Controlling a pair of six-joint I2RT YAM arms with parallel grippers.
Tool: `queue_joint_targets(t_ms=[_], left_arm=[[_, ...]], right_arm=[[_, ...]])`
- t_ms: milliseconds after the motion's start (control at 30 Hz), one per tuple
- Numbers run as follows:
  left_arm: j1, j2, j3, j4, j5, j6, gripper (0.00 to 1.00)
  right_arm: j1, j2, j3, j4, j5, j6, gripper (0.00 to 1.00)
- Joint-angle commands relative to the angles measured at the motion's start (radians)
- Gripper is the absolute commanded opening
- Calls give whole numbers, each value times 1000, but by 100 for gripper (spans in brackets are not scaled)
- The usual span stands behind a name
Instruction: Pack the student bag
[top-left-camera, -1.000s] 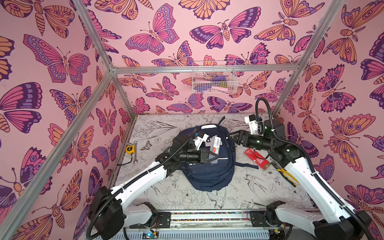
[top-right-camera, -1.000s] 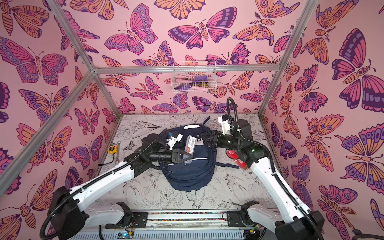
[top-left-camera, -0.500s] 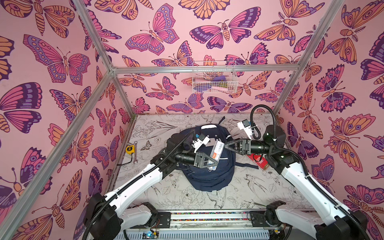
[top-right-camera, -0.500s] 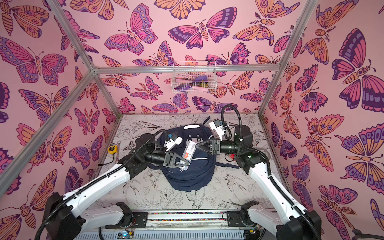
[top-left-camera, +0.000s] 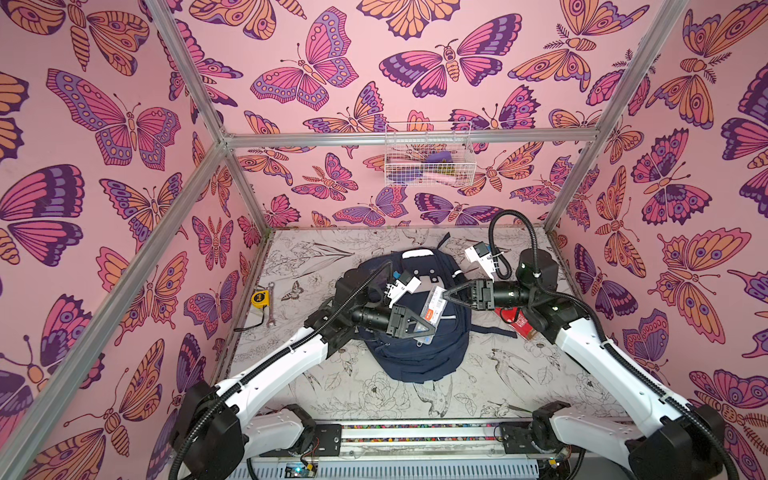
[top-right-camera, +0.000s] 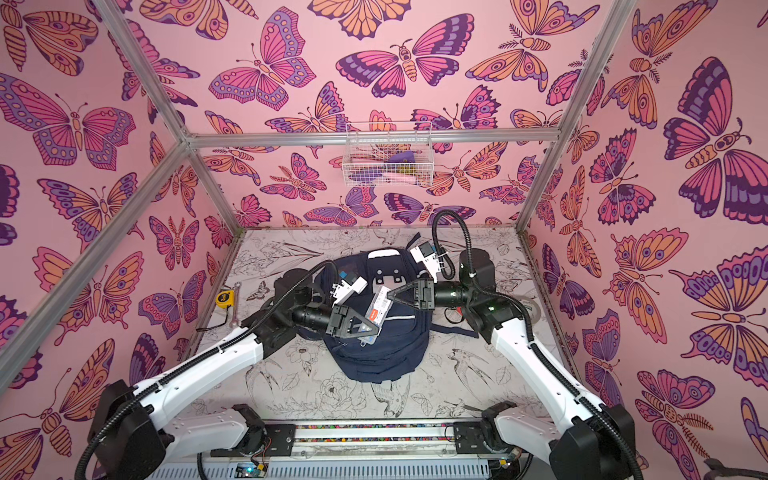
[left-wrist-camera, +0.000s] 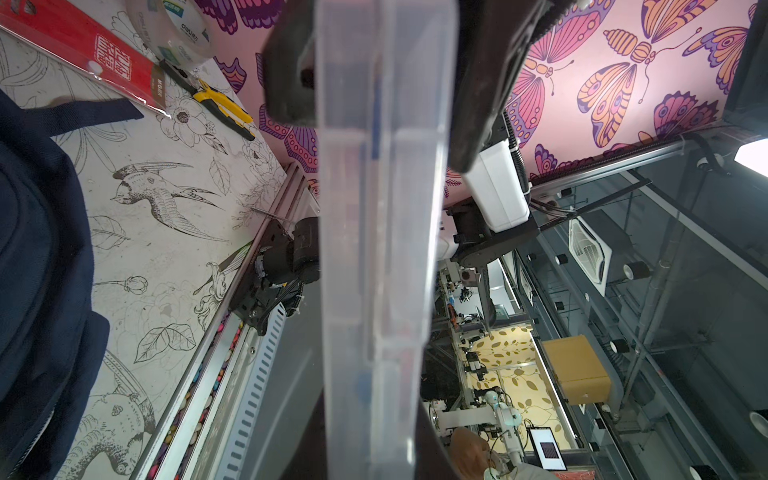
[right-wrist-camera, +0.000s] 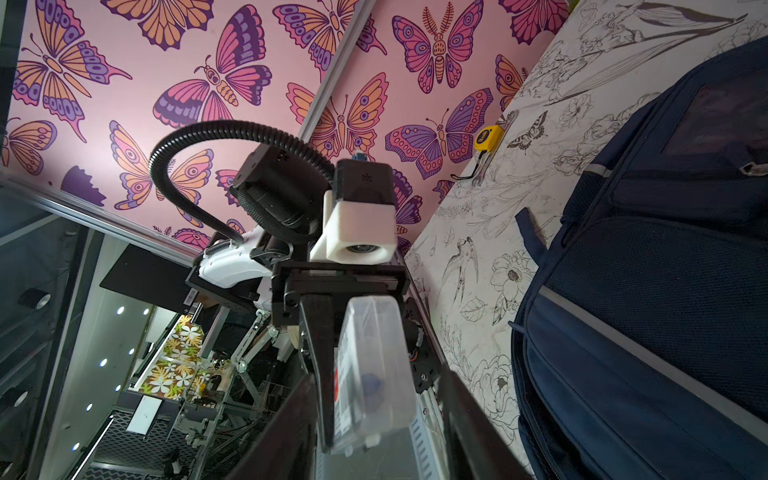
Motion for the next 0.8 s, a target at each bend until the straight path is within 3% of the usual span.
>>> queue_joint_targets(t_ms=[0,300,333,467,533,600,700,767], left_arm=[[6,12,-13,52,32,0,0],[6,45,-20,88,36,-12,0],[6,48,-20,92,36,-12,5],[21,47,-23,91,13,-1,47],[38,38,-15,34,-36,33,60],[52,25,11,-107,-135,114,79],[54,0,66,-311,-312,252,90],[51,-29,100,-443,-501,327,99]], right_arm=[[7,-8,31,-23,-9,-35,34],[8,-12,31,-61,-9,-63,16],[8,-13,32,-63,-7,-65,13],[6,-24,37,-93,33,-84,3],[3,-30,43,-147,94,-114,0],[-10,-33,46,-200,152,-134,0],[-39,-34,34,-232,201,-128,0],[-55,-34,29,-263,230,-129,0]])
